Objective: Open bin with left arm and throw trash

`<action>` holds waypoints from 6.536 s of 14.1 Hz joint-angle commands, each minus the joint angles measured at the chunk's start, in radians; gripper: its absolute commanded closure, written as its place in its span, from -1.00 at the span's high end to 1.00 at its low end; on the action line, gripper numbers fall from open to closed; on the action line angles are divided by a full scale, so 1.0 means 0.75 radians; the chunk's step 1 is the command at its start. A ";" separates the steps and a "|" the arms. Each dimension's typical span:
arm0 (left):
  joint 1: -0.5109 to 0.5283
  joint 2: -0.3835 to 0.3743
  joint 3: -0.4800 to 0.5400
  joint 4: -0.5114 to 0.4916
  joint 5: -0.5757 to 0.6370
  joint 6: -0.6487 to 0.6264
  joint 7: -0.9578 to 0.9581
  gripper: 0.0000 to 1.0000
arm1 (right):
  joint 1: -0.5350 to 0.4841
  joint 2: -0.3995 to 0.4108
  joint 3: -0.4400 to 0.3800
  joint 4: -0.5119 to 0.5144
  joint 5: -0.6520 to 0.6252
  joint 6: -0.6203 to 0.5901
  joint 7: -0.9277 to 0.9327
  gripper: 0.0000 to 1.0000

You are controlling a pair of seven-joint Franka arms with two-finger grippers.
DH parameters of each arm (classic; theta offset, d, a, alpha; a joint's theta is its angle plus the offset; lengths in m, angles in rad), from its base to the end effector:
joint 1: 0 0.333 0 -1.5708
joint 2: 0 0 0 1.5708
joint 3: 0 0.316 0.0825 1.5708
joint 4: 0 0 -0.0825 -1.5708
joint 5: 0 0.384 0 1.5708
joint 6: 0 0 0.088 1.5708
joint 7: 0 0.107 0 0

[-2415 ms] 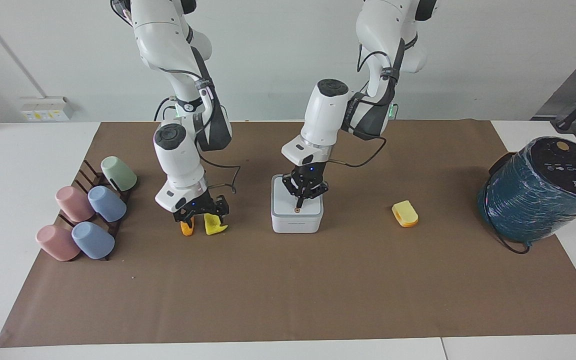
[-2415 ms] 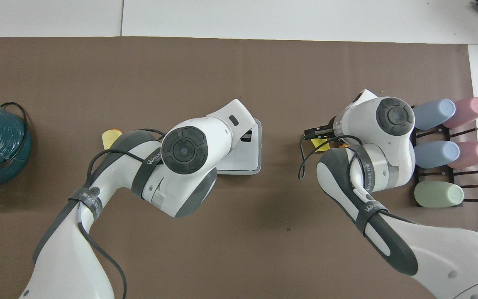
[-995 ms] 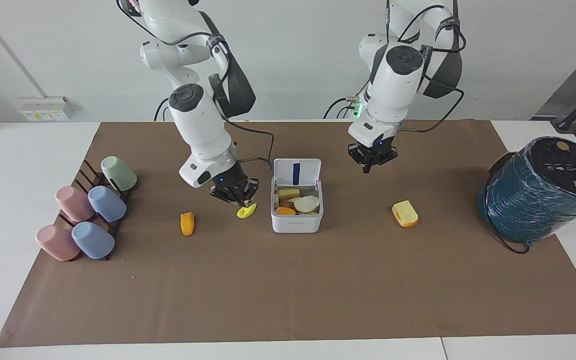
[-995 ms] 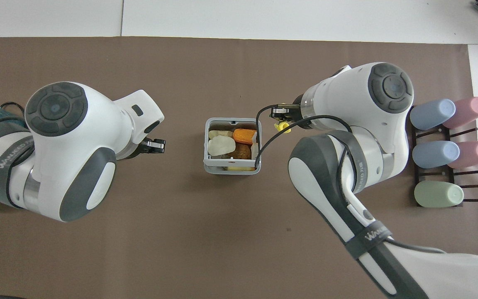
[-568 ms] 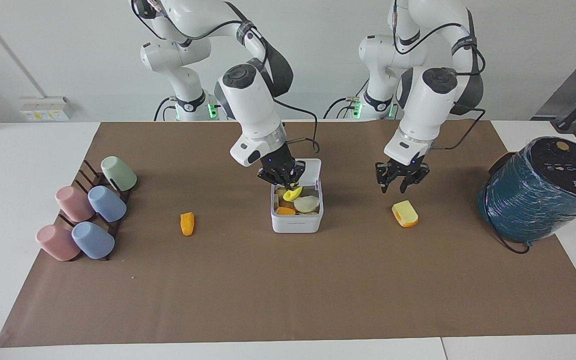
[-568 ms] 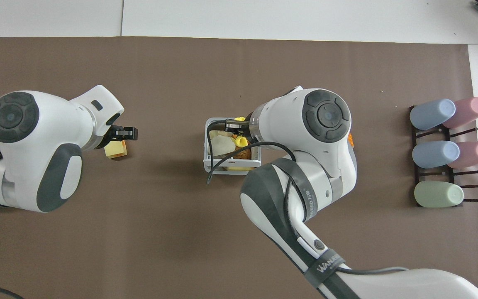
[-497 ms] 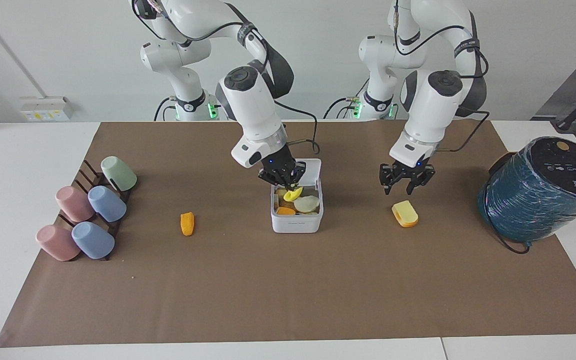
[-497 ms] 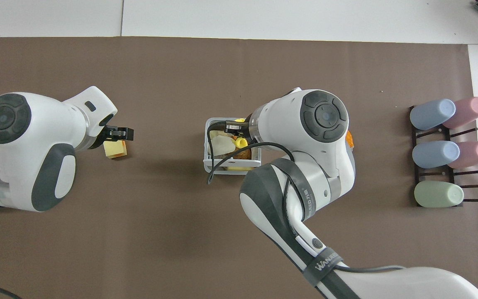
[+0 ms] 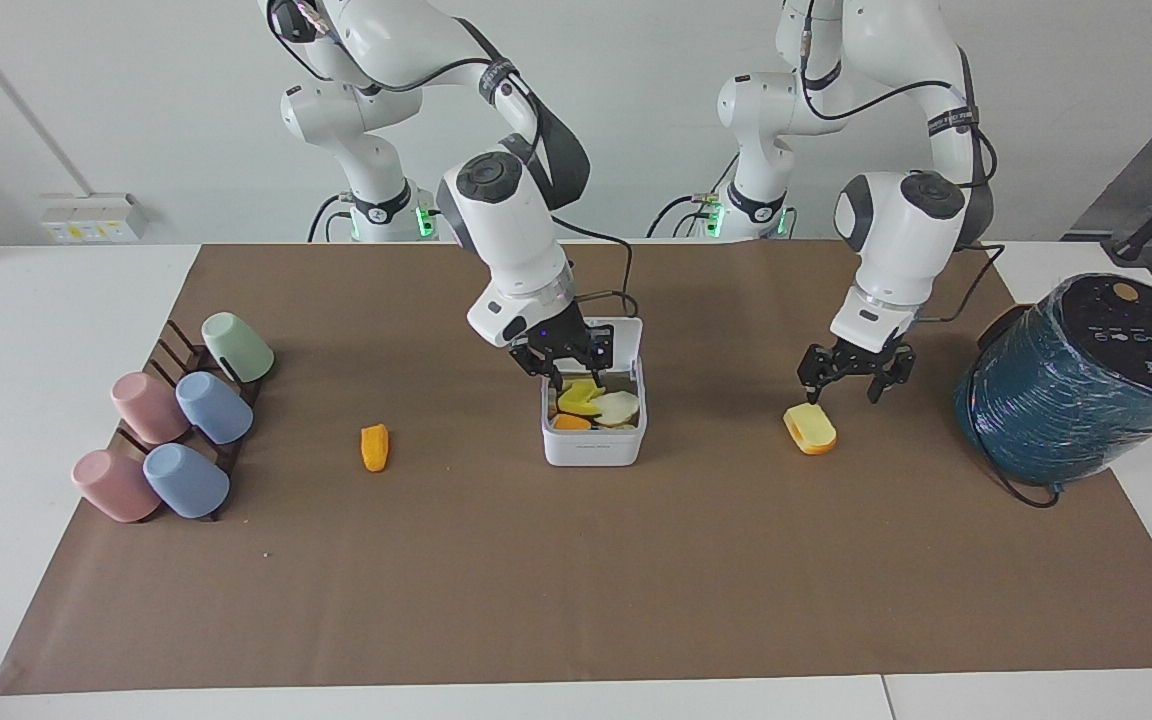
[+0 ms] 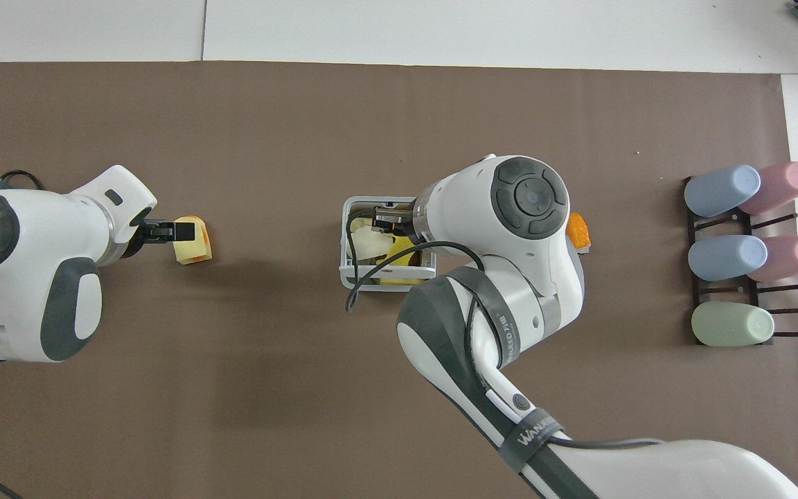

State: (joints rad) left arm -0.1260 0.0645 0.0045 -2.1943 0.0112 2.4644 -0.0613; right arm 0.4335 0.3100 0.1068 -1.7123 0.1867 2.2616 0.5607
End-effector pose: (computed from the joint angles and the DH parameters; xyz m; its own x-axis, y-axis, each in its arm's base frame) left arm 0.5556 -0.0679 0.3761 0.9767 -0.0664 0.2043 -0.0686 -0.9976 0.0036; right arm 0.5732 0.3418 0.4340 0.9861 -0.1428 0.0845 -0.1130 -0.9509 -0.2880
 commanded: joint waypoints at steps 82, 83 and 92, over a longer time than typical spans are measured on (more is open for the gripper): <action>0.066 -0.127 0.019 0.882 0.061 -1.230 0.104 1.00 | -0.496 -0.108 0.220 0.072 -0.439 -0.056 -0.008 1.00; 0.066 -0.127 0.019 0.883 0.061 -1.234 0.106 1.00 | -0.543 -0.141 0.220 0.072 -0.439 -0.106 -0.094 1.00; 0.066 -0.137 0.017 0.862 0.057 -1.218 0.102 1.00 | -0.750 -0.413 0.132 0.158 -0.308 -0.693 -0.432 1.00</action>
State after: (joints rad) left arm -0.0842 -0.0234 0.0223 -1.5369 0.0340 1.5556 0.0016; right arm -0.1205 0.0211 0.2474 -1.6278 -0.0914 1.8234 0.2949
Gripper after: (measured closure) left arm 0.000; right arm 0.000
